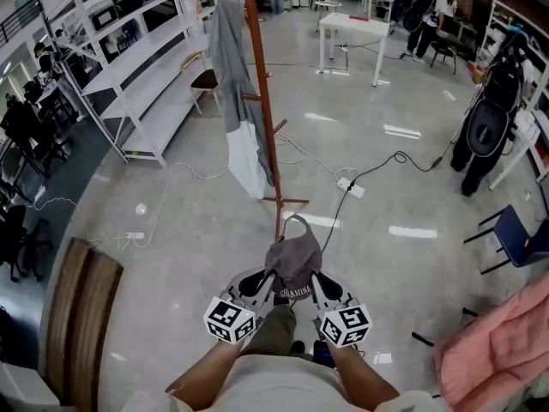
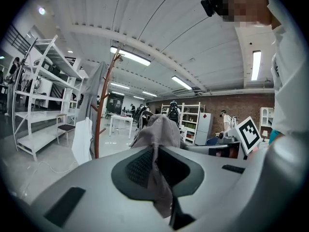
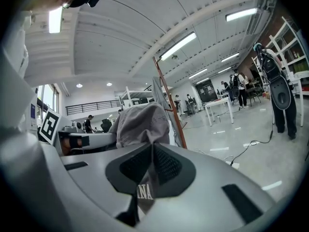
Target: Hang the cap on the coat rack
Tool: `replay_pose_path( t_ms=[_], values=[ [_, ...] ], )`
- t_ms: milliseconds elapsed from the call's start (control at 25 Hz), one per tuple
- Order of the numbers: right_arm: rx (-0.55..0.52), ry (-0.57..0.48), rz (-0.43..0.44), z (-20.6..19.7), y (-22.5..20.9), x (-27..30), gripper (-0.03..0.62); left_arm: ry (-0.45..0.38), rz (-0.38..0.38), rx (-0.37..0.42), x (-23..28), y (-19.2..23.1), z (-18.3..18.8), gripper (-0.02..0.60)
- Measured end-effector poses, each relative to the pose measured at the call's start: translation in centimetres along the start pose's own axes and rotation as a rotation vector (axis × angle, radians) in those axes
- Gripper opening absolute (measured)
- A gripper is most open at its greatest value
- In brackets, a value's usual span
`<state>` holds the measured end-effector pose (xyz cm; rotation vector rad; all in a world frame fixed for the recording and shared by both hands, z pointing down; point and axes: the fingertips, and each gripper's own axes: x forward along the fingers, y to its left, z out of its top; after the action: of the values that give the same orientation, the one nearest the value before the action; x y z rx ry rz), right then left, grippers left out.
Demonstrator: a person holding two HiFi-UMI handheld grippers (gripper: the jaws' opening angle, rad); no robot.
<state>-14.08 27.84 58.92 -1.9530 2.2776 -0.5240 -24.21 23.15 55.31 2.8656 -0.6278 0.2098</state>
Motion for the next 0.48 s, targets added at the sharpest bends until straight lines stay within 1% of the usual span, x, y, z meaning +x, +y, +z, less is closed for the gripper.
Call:
replay_pose_path(
  t_ms=[240,480],
  values=[
    [-0.034,0.026,-0.017,1.5,-3.3,3.6,0.031,-0.01,-0.004,-0.041,4.0,3.0,0.2,0.04],
    [-0.07,0.035,-0.021,4.6,-6.6,9.7,0.031,-0.031,-0.015,-0.056,9.2,8.1,2.5,0.04]
  ],
)
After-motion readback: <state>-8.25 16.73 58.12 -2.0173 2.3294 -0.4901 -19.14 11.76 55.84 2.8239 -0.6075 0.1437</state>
